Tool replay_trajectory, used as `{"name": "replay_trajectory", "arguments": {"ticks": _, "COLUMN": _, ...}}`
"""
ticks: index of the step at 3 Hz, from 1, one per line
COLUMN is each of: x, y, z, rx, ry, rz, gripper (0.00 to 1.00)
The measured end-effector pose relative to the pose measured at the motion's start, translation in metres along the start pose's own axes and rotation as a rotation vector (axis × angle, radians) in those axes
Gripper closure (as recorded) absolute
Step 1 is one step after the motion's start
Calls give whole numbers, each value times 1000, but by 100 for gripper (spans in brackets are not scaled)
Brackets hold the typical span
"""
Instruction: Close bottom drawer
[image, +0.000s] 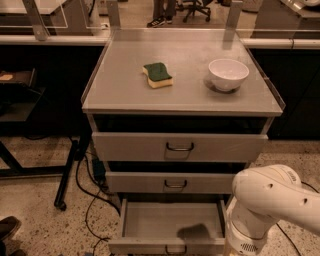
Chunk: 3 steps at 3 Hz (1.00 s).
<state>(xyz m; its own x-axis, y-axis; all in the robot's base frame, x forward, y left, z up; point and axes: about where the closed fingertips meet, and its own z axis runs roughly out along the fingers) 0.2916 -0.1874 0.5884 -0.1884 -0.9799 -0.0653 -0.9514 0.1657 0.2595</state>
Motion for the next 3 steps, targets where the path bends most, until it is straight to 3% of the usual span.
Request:
{"name": "replay_trajectory", "arguments": {"ticks": 1, "x": 1, "y": 2, "z": 7, "rx": -11, "ry": 7, "rz": 10, "gripper": 100}}
{"name": "replay_trajectory", "arguments": {"ticks": 2, "x": 12, "y": -2, "z": 54, "rx": -49, "ry": 19, "rz": 72, "gripper": 100}}
{"name": "replay_trajectory", "arguments": {"ticks": 3, "x": 22, "y": -36, "z": 140, "rx": -121, "ry": -3, "rz": 198, "gripper": 100}}
